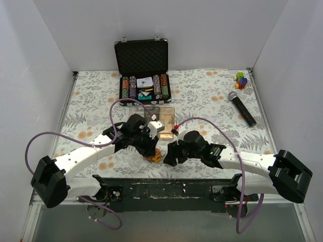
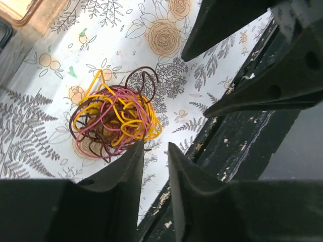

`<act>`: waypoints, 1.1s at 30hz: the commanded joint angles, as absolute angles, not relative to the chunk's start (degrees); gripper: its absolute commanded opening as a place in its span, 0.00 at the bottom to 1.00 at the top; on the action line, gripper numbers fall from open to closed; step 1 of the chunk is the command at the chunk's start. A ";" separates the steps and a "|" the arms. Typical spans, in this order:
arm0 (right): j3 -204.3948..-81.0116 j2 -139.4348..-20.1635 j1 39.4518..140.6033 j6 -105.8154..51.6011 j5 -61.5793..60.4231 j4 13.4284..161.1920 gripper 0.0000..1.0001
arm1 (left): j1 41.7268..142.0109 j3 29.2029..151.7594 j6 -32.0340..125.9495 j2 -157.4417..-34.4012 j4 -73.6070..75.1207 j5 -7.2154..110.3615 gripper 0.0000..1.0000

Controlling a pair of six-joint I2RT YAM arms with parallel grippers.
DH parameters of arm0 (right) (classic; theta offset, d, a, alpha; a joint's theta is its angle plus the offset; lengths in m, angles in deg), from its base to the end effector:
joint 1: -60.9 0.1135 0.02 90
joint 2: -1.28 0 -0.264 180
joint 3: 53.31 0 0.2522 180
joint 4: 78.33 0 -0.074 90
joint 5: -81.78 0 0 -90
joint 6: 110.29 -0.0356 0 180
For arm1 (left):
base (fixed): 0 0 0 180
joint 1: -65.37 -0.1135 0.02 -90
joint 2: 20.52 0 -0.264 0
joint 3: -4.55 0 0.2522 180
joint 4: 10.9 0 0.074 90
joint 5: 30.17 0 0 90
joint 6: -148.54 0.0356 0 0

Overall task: Untangle the cables
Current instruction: Untie the cable.

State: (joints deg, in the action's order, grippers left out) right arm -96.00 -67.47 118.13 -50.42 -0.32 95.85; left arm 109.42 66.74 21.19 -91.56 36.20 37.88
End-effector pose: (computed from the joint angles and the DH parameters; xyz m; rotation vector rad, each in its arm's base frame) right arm 0.1278 0.2075 0.1910 -0.6259 2.2198 0.9995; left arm 0.1656 -0.1788 0.2357 0.3268 2.7617 -0.9625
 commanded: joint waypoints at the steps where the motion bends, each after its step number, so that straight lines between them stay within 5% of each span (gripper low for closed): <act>1: -100.46 -68.59 118.64 -48.68 -0.22 99.25 0.68 | 108.88 65.95 22.24 -85.39 38.81 38.74 0.35; 6: -103.36 -69.64 118.64 -47.54 -1.10 98.01 0.69 | 108.52 66.04 23.64 -85.99 39.25 35.06 0.64; 11: -103.72 -71.22 118.56 -47.89 -1.98 99.33 0.69 | 108.35 70.06 30.65 -90.29 39.86 38.63 0.75; 15: -103.98 -74.21 118.56 -49.12 -1.37 101.96 0.68 | 107.30 72.37 37.69 -90.83 40.82 45.16 0.75; 33: -107.76 -81.50 118.99 -50.88 -0.04 106.01 0.66 | 96.23 59.00 37.97 -90.56 31.87 34.09 0.59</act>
